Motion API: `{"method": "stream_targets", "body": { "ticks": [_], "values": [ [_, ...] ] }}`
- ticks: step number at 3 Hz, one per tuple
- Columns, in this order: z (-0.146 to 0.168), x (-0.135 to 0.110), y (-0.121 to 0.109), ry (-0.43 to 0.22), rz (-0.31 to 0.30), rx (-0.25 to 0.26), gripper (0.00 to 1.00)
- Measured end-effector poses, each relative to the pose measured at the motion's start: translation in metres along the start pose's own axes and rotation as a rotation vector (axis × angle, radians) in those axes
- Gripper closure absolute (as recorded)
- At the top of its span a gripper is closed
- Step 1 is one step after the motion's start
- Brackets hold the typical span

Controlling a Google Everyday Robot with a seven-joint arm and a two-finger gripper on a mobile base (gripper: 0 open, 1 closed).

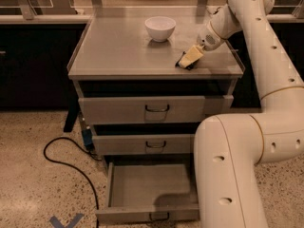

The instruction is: Place rxbar blueberry into bottom drawer

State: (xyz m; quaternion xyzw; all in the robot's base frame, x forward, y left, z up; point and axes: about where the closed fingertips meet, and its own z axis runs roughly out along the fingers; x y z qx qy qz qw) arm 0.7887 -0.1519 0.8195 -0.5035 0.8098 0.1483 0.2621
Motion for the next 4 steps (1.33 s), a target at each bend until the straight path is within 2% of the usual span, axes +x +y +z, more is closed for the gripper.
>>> {"method": "stream_targets", "body": {
  "ticks": [1, 2, 3, 4],
  "values": [
    [-0.002, -0.001, 0.004, 0.000, 0.000, 0.000, 1.00],
    [-0.061, 0.020, 0.023, -0.020, -0.047, -0.029, 1.00],
    [-0.143, 0.051, 0.047, -0.061, -0.120, 0.008, 1.00],
    [-0.168, 0.043, 0.062, -0.098, -0.158, 0.029, 1.00]
  ]
}}
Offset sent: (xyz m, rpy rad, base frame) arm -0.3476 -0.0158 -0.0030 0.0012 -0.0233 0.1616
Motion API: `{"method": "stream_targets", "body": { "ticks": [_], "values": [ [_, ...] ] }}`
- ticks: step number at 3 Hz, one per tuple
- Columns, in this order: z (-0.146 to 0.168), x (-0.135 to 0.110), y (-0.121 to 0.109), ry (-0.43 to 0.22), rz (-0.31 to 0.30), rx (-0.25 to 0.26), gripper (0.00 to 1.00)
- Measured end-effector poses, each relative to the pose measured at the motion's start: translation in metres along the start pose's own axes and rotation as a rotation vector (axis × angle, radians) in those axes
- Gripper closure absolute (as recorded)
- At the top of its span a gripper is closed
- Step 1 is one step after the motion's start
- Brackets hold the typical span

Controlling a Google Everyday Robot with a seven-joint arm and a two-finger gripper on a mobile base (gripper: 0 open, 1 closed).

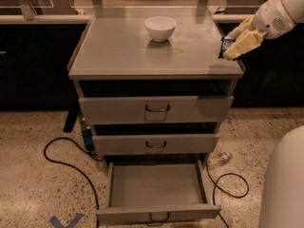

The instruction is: Place rxbar blueberry into bottom drawer

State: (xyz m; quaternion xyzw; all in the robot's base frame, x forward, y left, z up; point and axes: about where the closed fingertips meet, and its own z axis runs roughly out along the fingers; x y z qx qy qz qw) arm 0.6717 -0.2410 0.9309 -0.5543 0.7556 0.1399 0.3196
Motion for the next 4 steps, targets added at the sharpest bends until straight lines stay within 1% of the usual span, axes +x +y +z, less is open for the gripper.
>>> {"method": "stream_targets", "body": {
  "ticks": [1, 2, 3, 4],
  "values": [
    [0.002, 0.000, -0.002, -0.004, 0.001, 0.005, 1.00],
    [0.006, 0.002, 0.004, -0.008, -0.012, -0.009, 1.00],
    [-0.034, 0.007, 0.030, -0.021, -0.061, 0.039, 1.00],
    [-0.058, 0.029, 0.074, 0.035, -0.044, 0.049, 1.00]
  ]
}}
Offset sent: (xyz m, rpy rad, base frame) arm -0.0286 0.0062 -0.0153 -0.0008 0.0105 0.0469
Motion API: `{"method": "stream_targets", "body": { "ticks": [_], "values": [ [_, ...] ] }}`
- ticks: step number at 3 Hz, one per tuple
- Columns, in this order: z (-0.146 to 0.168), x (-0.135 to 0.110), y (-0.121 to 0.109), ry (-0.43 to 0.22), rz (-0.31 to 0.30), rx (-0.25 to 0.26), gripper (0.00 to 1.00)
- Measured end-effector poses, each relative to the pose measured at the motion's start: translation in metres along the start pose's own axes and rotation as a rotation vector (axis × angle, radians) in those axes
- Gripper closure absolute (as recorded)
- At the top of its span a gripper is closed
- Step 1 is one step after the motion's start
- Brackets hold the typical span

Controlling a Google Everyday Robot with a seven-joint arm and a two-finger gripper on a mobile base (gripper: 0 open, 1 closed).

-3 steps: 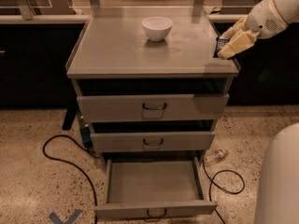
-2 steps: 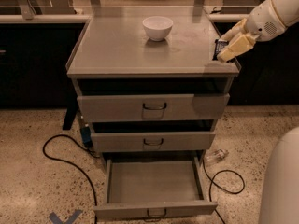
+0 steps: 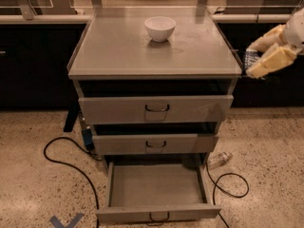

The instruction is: Place rxbar blueberry into bottom drawer

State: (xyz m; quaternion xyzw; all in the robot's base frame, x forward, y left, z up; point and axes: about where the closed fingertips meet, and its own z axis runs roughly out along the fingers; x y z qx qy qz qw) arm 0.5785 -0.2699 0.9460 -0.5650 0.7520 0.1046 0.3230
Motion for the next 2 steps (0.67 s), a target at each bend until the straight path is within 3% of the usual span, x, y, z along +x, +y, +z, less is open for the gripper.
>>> {"method": "stream_targets", "body": {
  "ticks": [1, 2],
  "values": [
    [0.0200, 0.0144, 0.0191, 0.022, 0.022, -0.058, 1.00],
    [0.0202, 0.0144, 0.0190, 0.022, 0.022, -0.058, 1.00]
  ]
}}
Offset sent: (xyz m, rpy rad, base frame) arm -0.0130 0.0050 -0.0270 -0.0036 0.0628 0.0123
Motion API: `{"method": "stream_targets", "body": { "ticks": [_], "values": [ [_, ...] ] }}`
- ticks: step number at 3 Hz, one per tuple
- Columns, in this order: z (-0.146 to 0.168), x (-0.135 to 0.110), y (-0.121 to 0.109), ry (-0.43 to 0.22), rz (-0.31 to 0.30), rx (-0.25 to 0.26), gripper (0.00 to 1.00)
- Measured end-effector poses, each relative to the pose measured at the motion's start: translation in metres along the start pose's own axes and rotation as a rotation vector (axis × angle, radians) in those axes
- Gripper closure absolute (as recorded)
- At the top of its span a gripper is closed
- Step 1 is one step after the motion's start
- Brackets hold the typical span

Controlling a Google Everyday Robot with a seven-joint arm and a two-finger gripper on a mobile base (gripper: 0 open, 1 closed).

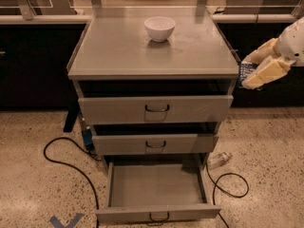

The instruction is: Place rxbar blueberry into bottom drawer

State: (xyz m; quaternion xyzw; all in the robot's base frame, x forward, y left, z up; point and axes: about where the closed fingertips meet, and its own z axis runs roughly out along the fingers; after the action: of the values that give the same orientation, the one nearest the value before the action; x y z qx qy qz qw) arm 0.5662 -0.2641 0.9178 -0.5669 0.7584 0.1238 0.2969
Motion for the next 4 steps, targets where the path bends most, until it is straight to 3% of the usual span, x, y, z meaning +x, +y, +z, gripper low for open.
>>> {"method": "stream_targets", "body": {
  "ticks": [1, 2, 3, 4],
  "values": [
    [0.028, 0.023, 0.016, 0.010, 0.041, -0.045, 1.00],
    [0.058, 0.059, 0.042, 0.045, 0.082, -0.010, 1.00],
    [0.086, 0.071, 0.059, 0.059, 0.093, -0.049, 1.00],
    [0.086, 0.071, 0.059, 0.059, 0.093, -0.049, 1.00]
  ]
}}
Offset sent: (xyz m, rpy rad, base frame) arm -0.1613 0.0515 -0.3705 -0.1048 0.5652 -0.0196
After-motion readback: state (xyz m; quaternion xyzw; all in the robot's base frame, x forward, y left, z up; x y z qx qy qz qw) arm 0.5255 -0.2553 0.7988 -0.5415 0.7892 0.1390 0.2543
